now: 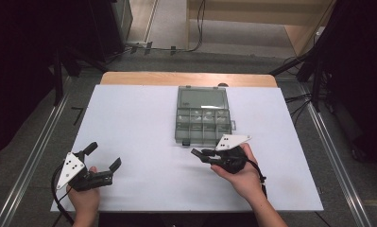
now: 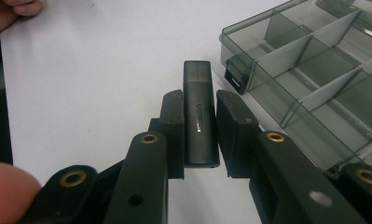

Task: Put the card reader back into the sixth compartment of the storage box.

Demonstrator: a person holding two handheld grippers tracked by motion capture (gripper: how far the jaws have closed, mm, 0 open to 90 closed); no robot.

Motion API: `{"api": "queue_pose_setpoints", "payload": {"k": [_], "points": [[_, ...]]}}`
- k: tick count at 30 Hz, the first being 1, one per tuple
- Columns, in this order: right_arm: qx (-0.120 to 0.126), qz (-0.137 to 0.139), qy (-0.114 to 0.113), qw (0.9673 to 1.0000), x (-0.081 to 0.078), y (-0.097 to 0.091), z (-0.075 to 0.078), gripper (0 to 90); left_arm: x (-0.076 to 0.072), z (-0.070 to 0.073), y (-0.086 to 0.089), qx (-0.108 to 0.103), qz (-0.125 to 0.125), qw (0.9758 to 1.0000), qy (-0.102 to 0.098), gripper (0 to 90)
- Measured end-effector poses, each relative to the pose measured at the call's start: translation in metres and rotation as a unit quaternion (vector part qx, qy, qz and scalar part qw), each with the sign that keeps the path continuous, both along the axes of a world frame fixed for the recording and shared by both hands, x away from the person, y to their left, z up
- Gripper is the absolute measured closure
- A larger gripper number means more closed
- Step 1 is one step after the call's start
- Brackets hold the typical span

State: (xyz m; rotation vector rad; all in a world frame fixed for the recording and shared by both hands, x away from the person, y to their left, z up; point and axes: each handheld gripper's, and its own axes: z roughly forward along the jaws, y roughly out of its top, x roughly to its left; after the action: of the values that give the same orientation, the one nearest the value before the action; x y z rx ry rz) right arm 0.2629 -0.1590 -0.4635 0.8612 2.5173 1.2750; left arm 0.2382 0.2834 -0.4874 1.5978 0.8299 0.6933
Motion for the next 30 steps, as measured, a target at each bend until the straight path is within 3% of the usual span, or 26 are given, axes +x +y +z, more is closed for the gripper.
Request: {"api": "queue_pose_setpoints", "payload": {"k": [30], "points": [[0.003,-0.026,0.002,0.9997,0.022,0.0,0.006,71.1,0.0,0.0,0.0,0.0,0.0,1.0,0.0,0.0]]}}
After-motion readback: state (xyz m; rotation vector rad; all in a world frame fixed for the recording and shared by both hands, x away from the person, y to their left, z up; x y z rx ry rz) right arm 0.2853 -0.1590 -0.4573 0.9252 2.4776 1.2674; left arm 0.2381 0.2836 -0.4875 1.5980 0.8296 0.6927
